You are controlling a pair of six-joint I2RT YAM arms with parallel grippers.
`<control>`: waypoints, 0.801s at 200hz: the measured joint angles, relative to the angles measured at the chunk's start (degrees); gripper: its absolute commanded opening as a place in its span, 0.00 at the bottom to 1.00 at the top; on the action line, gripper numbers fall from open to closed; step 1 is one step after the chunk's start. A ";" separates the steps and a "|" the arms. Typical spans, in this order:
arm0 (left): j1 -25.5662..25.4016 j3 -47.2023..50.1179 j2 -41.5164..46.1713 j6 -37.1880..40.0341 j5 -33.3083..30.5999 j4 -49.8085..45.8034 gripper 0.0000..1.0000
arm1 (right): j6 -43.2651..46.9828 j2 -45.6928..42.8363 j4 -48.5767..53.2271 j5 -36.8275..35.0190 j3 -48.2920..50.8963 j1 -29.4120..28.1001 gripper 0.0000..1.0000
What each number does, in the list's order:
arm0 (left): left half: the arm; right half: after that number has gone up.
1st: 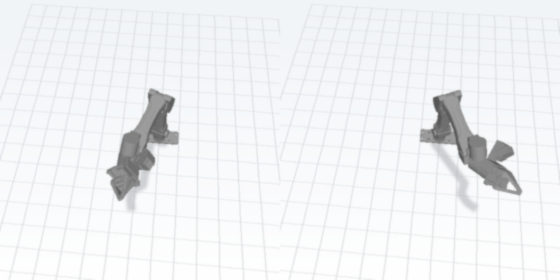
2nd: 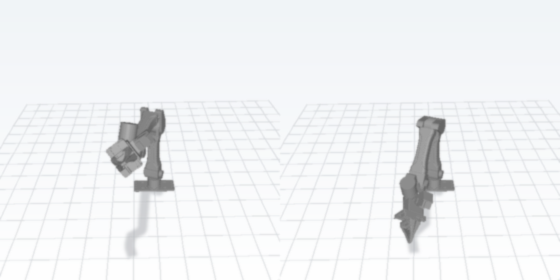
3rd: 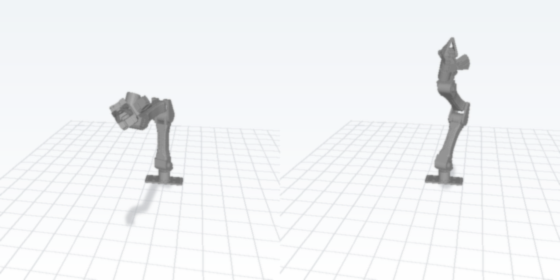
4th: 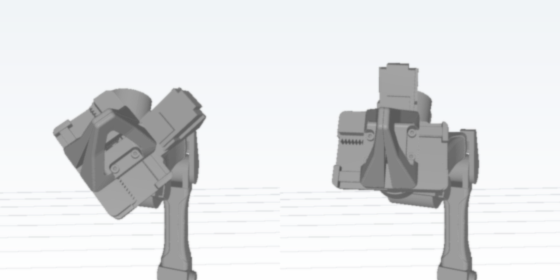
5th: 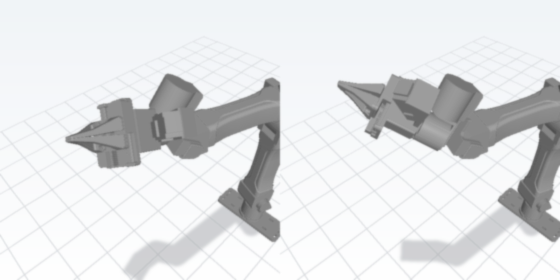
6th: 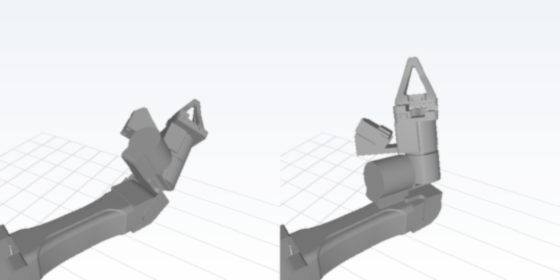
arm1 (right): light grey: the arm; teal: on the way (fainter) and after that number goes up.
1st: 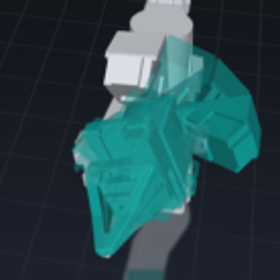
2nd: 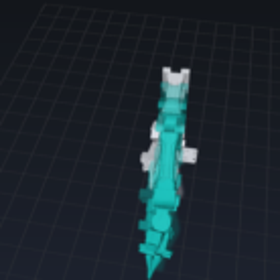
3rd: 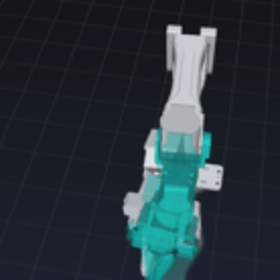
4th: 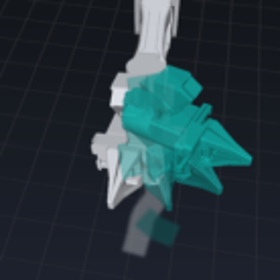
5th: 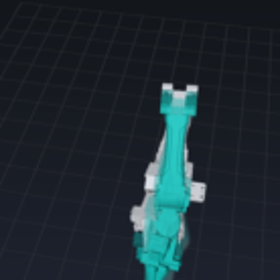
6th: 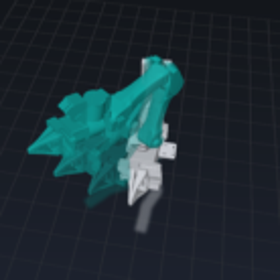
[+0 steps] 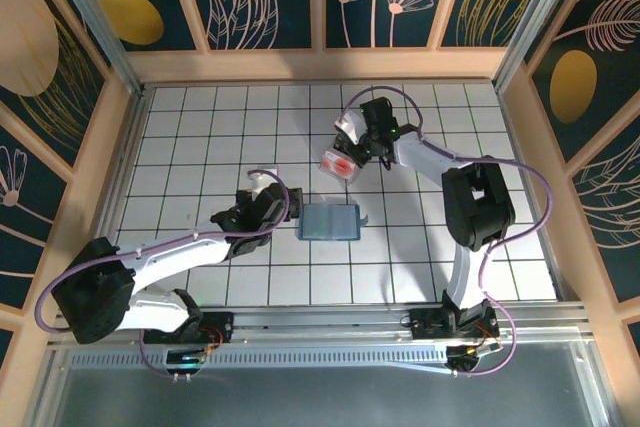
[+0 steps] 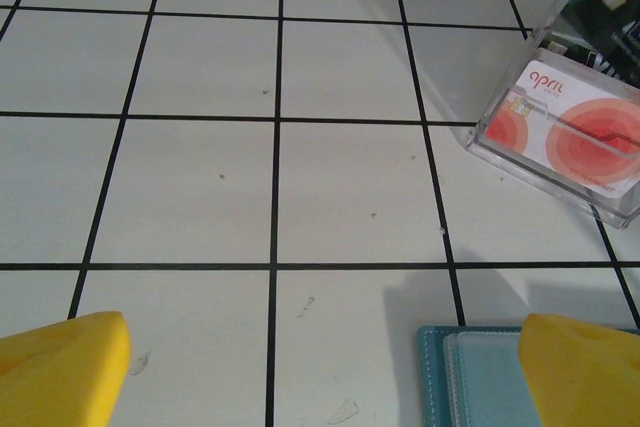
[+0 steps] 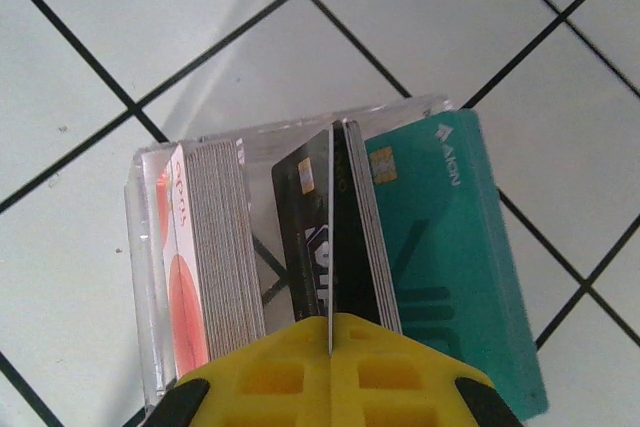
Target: Take the credit cards out of the card holder
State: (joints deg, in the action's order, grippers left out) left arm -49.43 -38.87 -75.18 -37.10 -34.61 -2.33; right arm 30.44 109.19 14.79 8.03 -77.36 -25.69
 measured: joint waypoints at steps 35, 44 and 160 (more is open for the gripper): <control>0.44 0.00 0.00 -0.02 0.04 -0.02 0.99 | 0.59 1.99 1.75 1.27 -1.03 0.15 0.00; 0.48 0.00 0.00 -0.04 0.04 0.00 0.99 | 0.61 2.25 2.25 1.51 -1.62 0.22 0.00; 0.81 0.04 0.79 -0.04 0.24 -0.02 0.99 | -0.83 3.58 5.20 2.56 -4.50 0.63 0.25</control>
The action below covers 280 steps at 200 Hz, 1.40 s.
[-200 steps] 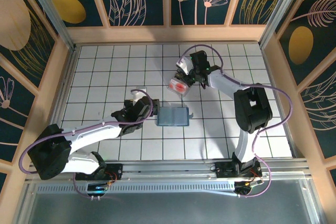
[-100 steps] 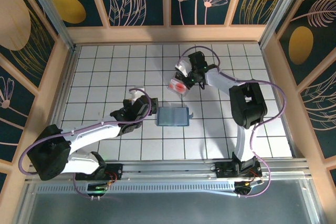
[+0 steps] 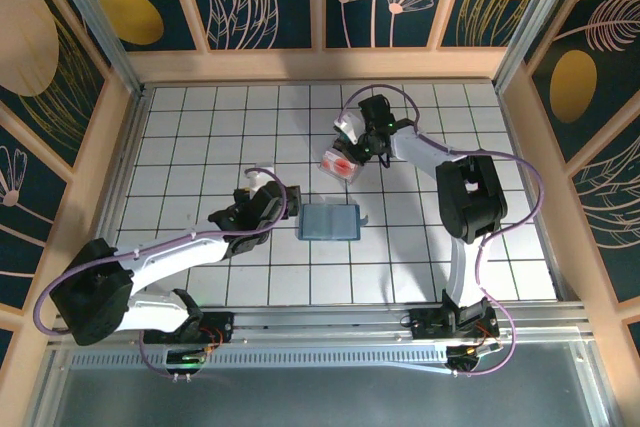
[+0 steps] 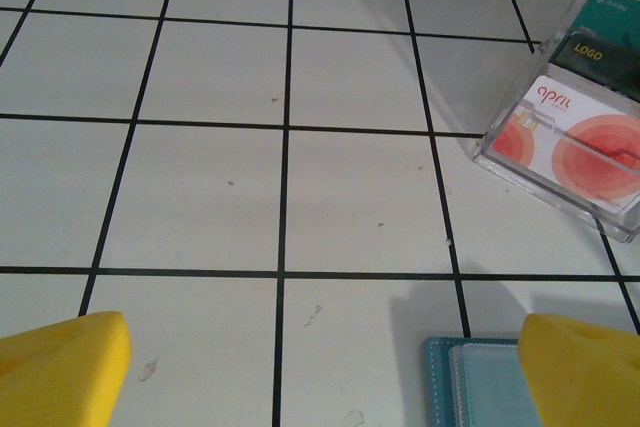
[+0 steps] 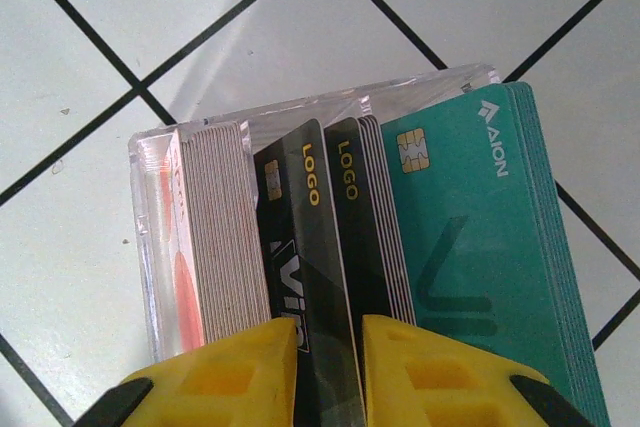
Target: Take the credit cards out of the card holder
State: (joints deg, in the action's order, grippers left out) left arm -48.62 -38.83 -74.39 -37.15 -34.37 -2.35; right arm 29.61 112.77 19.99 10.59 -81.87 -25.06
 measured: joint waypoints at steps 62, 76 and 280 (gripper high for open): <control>1.20 1.60 2.51 -1.38 -0.07 0.37 0.99 | -8.94 -9.33 -0.90 -2.82 1.51 -0.17 0.31; 1.92 2.21 3.08 -2.67 -0.04 0.55 0.99 | -13.86 -12.79 -1.40 -6.03 2.16 -0.55 0.32; 18.73 14.56 11.23 -18.10 8.68 4.52 0.99 | -68.83 -6.73 10.73 -25.46 12.17 -36.85 0.60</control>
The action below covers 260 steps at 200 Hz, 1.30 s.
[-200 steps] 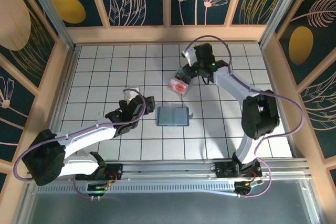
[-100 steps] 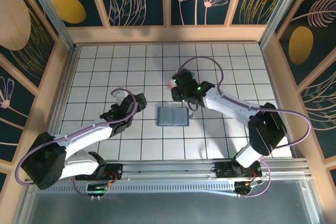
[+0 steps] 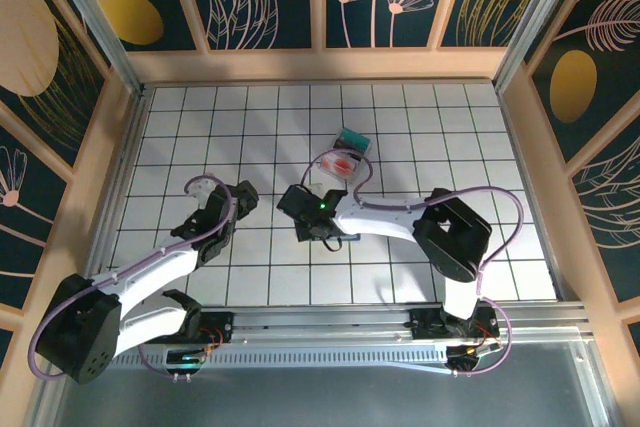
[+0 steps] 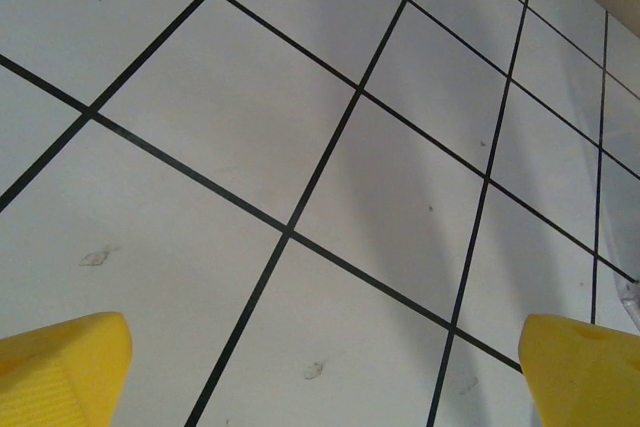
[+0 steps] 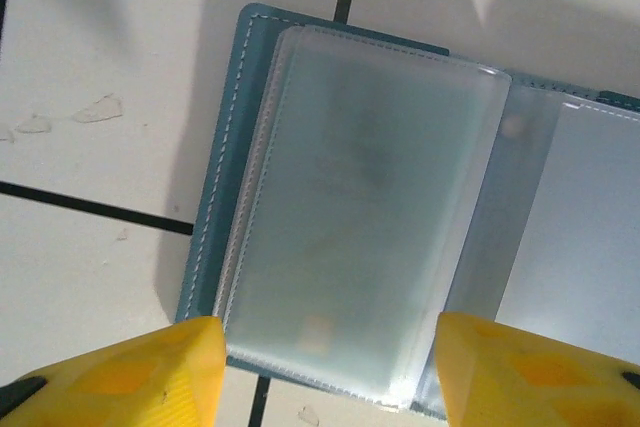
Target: Take the credit cards out of the card holder
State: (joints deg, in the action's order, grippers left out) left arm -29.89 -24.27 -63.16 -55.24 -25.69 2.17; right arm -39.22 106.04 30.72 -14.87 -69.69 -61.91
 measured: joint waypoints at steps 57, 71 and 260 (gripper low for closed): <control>0.00 0.96 0.39 -0.57 0.85 0.59 0.99 | -0.39 1.92 -1.31 0.96 -0.66 0.63 0.63; 0.00 0.98 0.39 -0.59 1.16 0.63 0.99 | -0.39 2.14 -1.84 1.33 -0.66 0.83 0.63; 0.00 0.87 0.39 2.99 3.30 0.68 0.99 | -0.07 -1.66 -11.47 8.15 7.39 4.24 0.35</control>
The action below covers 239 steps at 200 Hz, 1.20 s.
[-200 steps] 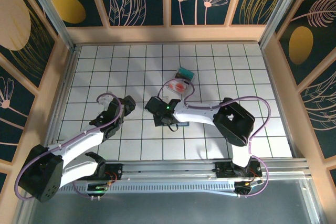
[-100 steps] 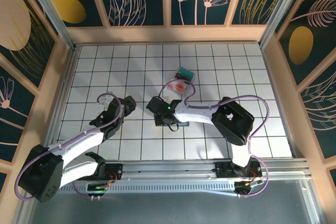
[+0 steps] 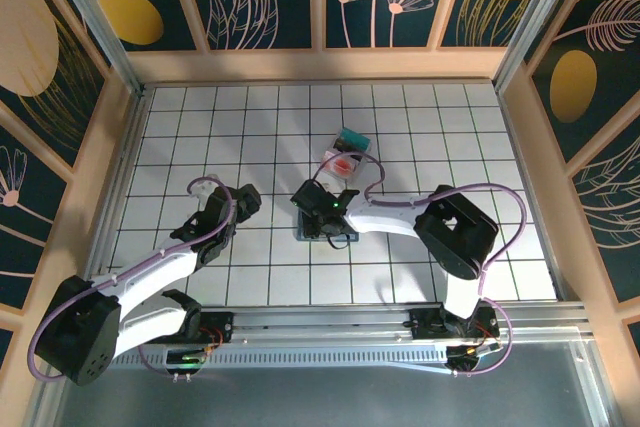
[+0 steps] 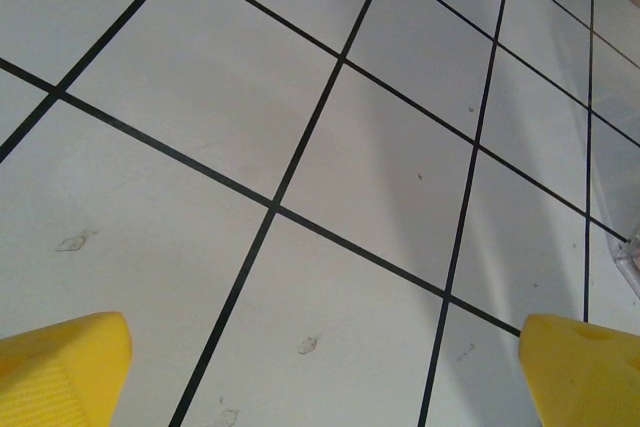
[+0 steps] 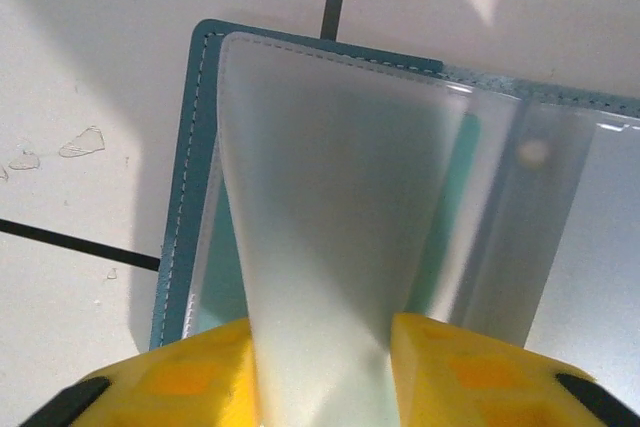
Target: Take the credit cards out of the card holder
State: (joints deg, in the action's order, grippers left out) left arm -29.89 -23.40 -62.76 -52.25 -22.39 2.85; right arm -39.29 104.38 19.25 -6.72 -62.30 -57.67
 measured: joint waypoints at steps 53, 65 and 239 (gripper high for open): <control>0.00 -2.69 -0.28 4.13 1.46 0.52 0.99 | 0.15 -0.98 1.20 -0.83 0.07 0.15 0.37; 0.00 -2.99 -0.39 4.74 1.66 0.83 0.99 | 0.20 -1.16 1.73 -1.20 0.07 0.26 0.38; -9.66 -3.30 -3.76 16.24 2.27 7.28 0.99 | -0.33 -6.62 8.07 -9.68 4.57 2.75 0.24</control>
State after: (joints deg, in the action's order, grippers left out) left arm -39.55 -26.70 -66.52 -36.01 -20.12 10.13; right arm -39.62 97.76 27.31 -16.40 -57.74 -54.92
